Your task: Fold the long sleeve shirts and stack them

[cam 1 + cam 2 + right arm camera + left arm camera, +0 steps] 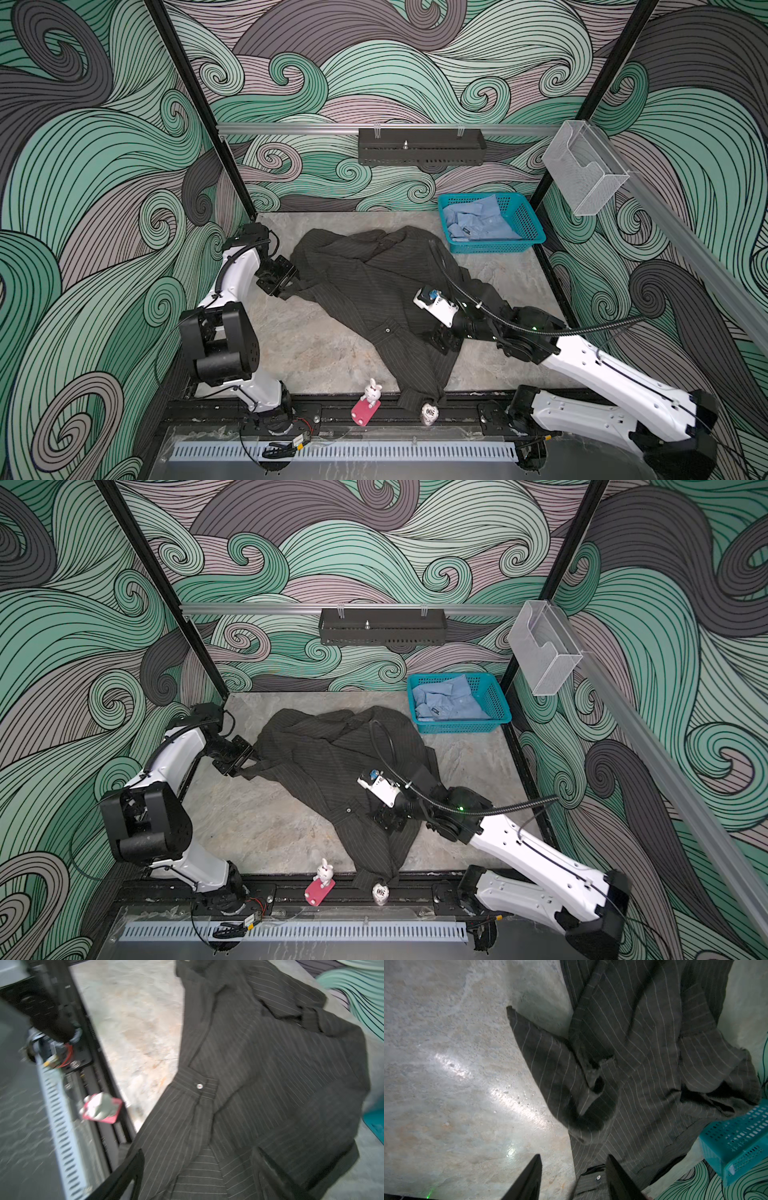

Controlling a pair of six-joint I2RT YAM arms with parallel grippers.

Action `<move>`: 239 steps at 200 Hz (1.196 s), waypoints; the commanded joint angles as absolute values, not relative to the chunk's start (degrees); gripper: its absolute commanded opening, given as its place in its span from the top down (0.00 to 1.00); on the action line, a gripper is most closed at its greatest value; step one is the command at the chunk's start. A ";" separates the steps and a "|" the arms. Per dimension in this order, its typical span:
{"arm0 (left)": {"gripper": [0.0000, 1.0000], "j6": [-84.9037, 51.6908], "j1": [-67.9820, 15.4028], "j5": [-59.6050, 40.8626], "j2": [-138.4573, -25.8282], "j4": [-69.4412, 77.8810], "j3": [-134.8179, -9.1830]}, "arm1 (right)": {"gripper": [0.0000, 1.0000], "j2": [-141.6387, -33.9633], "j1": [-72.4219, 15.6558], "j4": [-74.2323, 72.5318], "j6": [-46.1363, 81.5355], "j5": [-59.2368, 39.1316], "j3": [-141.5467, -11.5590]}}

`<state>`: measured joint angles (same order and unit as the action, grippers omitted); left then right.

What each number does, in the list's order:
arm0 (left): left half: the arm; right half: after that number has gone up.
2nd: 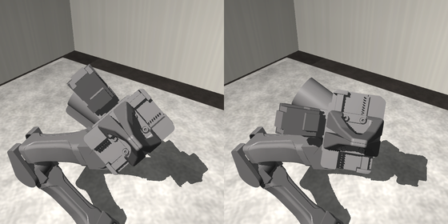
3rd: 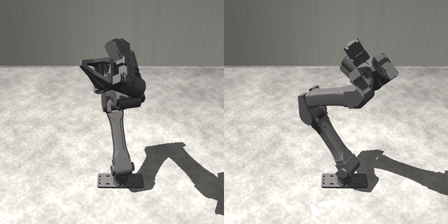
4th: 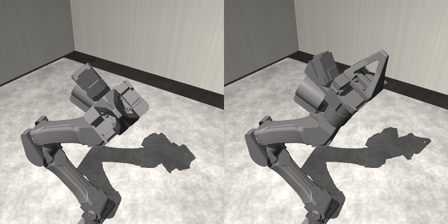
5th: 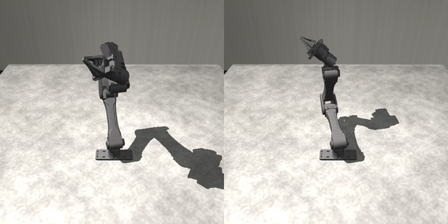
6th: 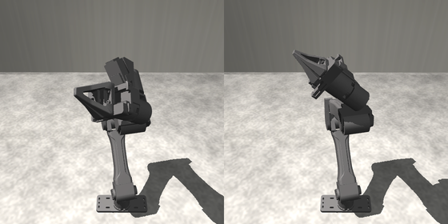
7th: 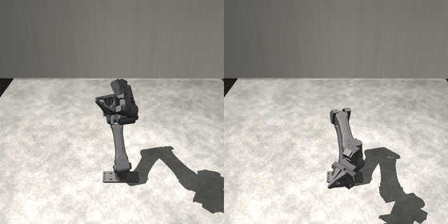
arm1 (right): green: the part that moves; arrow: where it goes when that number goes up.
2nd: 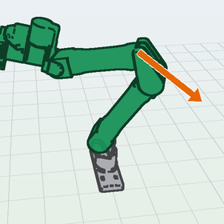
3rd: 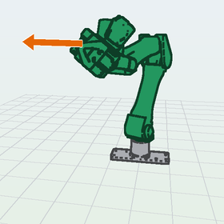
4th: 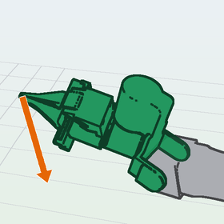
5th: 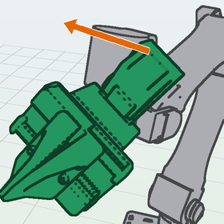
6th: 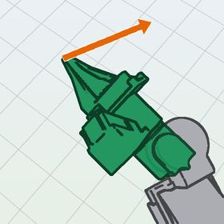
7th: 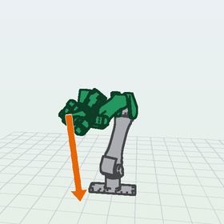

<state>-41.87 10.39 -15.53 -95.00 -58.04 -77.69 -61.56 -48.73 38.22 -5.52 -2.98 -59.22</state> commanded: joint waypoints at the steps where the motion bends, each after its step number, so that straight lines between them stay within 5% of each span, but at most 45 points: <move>1: 0.48 -44.37 9.19 -11.24 -98.76 -56.16 -81.03 | 0.26 -67.41 -41.39 35.36 5.91 0.62 -63.73; 62: 0.56 -44.77 7.57 -8.67 -110.17 -56.61 -86.11 | 0.29 -81.80 -30.96 35.30 17.40 0.40 -68.27; 71: 0.64 -44.76 7.23 -9.58 -110.86 -56.20 -87.18 | 0.29 -83.65 -29.28 35.37 19.28 -0.18 -68.37; 90: 1.00 -43.81 6.60 -10.98 -111.69 -58.06 -91.10 | 0.31 -88.45 -25.59 36.07 23.83 -2.77 -69.07; 130: 1.00 -40.84 7.30 -9.53 -99.00 -60.52 -88.09 | 0.36 -101.98 -20.50 41.30 29.20 -9.58 -74.32; 204: 1.00 -43.41 19.25 -5.63 -79.36 -53.60 -55.62 | 0.44 -112.84 -16.50 45.89 32.77 -11.60 -76.10; 217: 0.91 -44.03 21.12 -7.24 -81.10 -53.32 -54.15 | 0.44 -112.86 -15.51 45.89 33.05 -11.17 -74.84; 239: 0.62 -43.69 22.35 -10.38 -88.70 -56.16 -55.87 | 0.44 -112.48 -13.92 45.92 32.80 -11.09 -72.99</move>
<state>-42.81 21.12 -7.92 -83.72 -55.83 -54.04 -112.44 -15.84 43.44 31.97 -12.01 -75.57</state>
